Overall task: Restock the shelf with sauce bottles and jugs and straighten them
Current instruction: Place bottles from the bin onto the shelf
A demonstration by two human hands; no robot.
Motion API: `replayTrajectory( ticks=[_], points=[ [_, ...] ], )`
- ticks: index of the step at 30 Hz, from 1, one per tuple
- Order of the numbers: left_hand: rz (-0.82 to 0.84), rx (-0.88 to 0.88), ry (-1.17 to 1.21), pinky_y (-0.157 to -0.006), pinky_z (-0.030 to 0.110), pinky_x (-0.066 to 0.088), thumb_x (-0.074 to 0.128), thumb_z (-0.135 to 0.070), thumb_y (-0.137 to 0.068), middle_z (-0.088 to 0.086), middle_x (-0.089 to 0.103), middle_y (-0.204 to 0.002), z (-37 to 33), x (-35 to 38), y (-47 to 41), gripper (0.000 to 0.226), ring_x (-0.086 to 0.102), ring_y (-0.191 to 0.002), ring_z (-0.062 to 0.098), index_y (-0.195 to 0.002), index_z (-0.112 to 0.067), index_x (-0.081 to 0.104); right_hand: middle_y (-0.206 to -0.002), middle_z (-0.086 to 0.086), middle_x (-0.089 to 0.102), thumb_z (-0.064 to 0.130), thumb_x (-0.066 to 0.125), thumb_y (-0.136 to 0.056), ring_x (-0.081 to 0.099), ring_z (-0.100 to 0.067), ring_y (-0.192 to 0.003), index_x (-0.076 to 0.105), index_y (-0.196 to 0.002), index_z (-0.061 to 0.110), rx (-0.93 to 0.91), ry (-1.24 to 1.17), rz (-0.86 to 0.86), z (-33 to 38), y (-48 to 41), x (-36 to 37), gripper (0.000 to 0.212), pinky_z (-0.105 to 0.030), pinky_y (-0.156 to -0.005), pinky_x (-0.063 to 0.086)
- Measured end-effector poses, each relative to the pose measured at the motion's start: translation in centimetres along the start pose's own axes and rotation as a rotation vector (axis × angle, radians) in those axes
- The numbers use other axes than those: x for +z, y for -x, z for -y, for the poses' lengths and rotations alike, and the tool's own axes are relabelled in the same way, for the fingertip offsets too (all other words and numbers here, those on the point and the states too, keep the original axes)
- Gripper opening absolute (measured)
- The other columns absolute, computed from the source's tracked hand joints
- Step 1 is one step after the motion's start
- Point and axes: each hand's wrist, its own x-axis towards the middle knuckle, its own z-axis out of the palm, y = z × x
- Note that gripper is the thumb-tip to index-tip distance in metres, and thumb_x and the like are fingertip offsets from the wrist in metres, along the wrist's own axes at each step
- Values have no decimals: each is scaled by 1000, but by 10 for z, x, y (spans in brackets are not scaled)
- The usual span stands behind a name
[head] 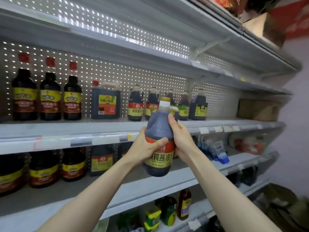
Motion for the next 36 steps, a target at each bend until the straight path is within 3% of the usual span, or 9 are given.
replayTrajectory(
  ticks=[4, 9, 14, 17, 21, 27, 29, 32, 36],
  points=[
    [-30, -6, -7, -59, 14, 51, 74, -17, -79, 0, 66, -102, 13, 10, -45, 49, 68, -79, 3, -118, -16, 45, -108, -5, 73, 45, 51, -95, 70, -23, -99, 63, -110, 24, -18, 42, 31, -2, -45, -23, 29, -39, -86, 56],
    [-69, 23, -38, -76, 26, 55, 86, -37, -63, 2, 64, -113, 28, 15, -90, 78, 66, -98, 13, -125, -18, 42, -105, 1, 73, 47, 47, -96, 71, -14, -93, 62, -110, 26, -33, 75, 109, -7, -89, -47, 30, -28, -73, 57],
    [-145, 54, -76, -69, 20, 54, 81, -30, -74, 3, 65, -113, 29, 26, -136, 64, 67, -96, 11, -125, -17, 44, -111, -5, 71, 47, 48, -95, 69, -22, -101, 61, -111, 20, -69, 77, 154, 0, -138, -65, 33, -40, -89, 55],
    [-186, 74, -96, -74, 24, 54, 83, -40, -65, 2, 66, -111, 28, 37, -169, 73, 67, -98, 14, -124, -17, 45, -107, -5, 72, 47, 49, -95, 70, -22, -97, 62, -110, 20, -107, 69, 192, 8, -173, -81, 33, -38, -82, 57],
    [-251, 89, -150, -80, 28, 52, 81, -38, -71, 2, 64, -116, 35, 55, -218, 69, 64, -102, 13, -125, -18, 43, -100, 1, 73, 50, 48, -94, 71, -19, -93, 61, -104, 28, -146, 40, 268, 8, -226, -110, 28, -36, -78, 57],
    [-343, 67, -196, -93, 46, 53, 82, -60, -53, 4, 66, -118, 62, 66, -279, 96, 66, -106, 20, -131, -19, 44, -108, -5, 72, 56, 53, -87, 69, -24, -99, 62, -116, 16, -141, 60, 347, -8, -304, -131, 50, -46, -92, 54],
    [-357, 39, -220, -93, 45, 53, 83, -58, -56, 3, 65, -120, 68, 68, -294, 93, 65, -106, 19, -131, -20, 43, -106, -5, 73, 55, 52, -90, 69, -24, -98, 63, -110, 19, -135, 53, 373, -17, -326, -137, 43, -46, -91, 54],
    [-386, 7, -239, -84, 30, 53, 78, -39, -73, 2, 62, -118, 79, 69, -314, 68, 63, -104, 15, -126, -20, 41, -106, -4, 72, 54, 49, -93, 69, -22, -97, 62, -105, 24, -125, 50, 400, -31, -353, -143, 35, -44, -90, 55],
    [-445, -8, -264, -70, 20, 49, 72, -29, -81, -4, 63, -108, 87, 64, -328, 50, 63, -96, 8, -120, -21, 41, -105, -8, 71, 56, 50, -91, 69, -24, -95, 60, -105, 15, -105, 61, 385, -41, -371, -138, 45, -43, -86, 56]
  ],
)
